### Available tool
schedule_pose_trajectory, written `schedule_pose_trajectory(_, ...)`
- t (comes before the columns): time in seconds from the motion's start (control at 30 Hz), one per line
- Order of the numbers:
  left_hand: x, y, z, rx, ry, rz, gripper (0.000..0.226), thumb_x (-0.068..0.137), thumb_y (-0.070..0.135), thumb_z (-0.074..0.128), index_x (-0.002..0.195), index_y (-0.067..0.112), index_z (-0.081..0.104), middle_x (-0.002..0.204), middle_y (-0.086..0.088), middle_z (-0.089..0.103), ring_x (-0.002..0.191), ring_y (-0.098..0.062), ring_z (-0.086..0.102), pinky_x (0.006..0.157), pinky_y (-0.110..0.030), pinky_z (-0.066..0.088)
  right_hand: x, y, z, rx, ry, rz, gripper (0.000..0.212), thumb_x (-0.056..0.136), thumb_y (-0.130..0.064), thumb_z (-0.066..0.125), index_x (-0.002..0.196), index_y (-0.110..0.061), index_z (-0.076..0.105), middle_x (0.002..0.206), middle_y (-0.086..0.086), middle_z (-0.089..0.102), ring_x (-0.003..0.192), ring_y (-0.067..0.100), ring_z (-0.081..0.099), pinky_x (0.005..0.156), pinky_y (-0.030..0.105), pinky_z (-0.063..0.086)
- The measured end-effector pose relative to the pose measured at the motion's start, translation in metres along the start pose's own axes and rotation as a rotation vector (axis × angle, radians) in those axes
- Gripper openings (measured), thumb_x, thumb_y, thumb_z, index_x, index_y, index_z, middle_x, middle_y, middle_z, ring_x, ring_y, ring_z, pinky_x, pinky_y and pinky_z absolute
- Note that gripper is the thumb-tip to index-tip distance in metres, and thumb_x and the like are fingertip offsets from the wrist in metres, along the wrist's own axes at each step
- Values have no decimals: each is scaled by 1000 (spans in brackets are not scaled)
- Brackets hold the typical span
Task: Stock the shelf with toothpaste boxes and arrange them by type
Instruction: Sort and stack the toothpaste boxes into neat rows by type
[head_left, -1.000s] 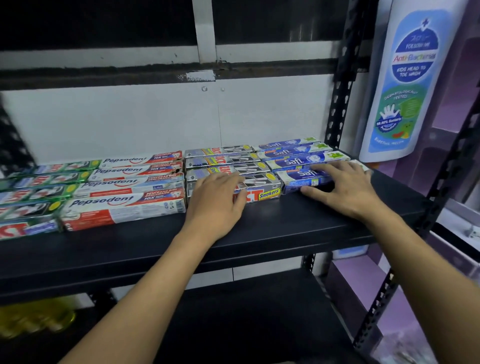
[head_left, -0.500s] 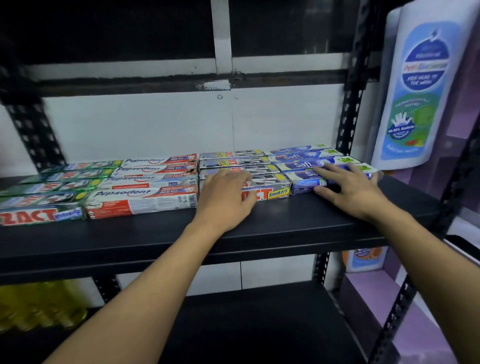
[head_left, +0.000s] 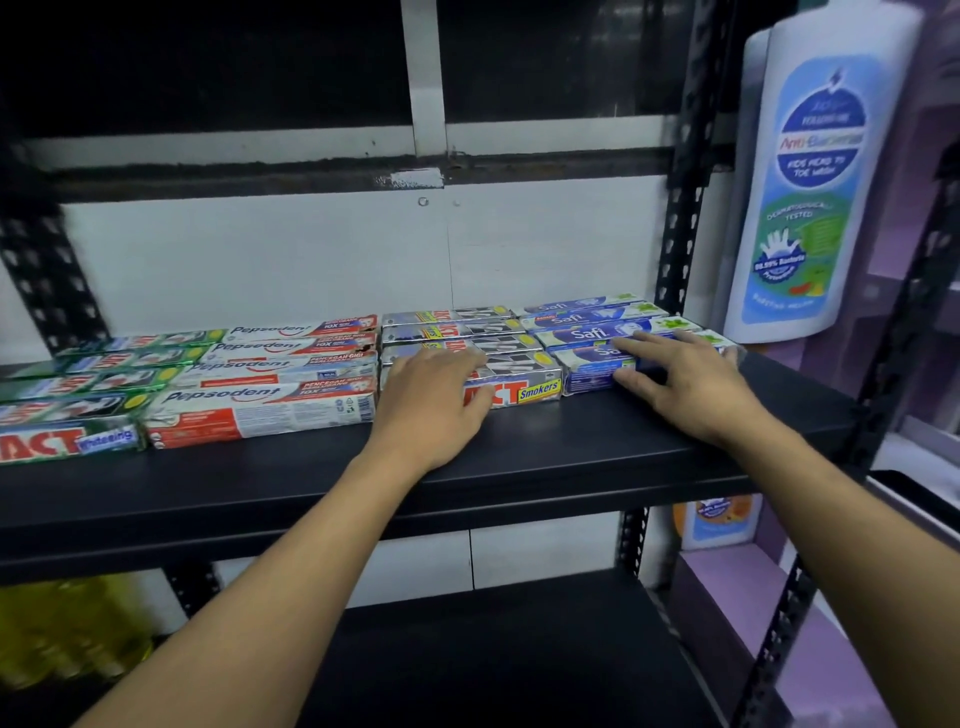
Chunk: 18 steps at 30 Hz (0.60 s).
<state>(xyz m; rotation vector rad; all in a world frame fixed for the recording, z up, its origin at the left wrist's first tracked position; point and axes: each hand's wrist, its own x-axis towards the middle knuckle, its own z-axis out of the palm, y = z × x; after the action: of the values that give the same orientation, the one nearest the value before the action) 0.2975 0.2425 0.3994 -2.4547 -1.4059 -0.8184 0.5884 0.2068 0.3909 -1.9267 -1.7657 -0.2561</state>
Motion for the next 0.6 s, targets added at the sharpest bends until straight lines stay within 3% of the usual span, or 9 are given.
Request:
schedule_pose_trajectory(0.3,-1,0,-2,1,-18,-1,44,99,47,48,140,31,52,141,8,56,130,-18,45,109,-39,31,-4,-5,-4,-24,-6,56,64,87,-71,40,146,-44,37,156,-12,33,147,22,19,114,63,5)
schedule_pose_trajectory(0.4,1,-1,-4,-10,-34,-9,46,97,50,48,139,32,52,141,9,56,130,-17,46,110,-40,32,-3,-5,-4,67,-5,88,67,85,-73,42,144,-42,41,156,-9,35,147,22,20,116,59,2)
schedule_pose_trajectory(0.5,5,2,-8,36,-22,7,52,93,60,46,136,33,54,134,10,60,126,-16,50,107,-37,30,5,5,-11,220,151,111,66,82,-72,44,135,-33,56,144,0,52,136,26,40,115,58,20)
schedule_pose_trajectory(0.6,26,14,-17,24,-14,44,47,95,58,47,133,32,58,132,8,62,126,-17,51,106,-35,30,20,20,-24,223,313,146,50,89,-55,54,123,-20,65,122,10,67,119,33,54,106,47,38)
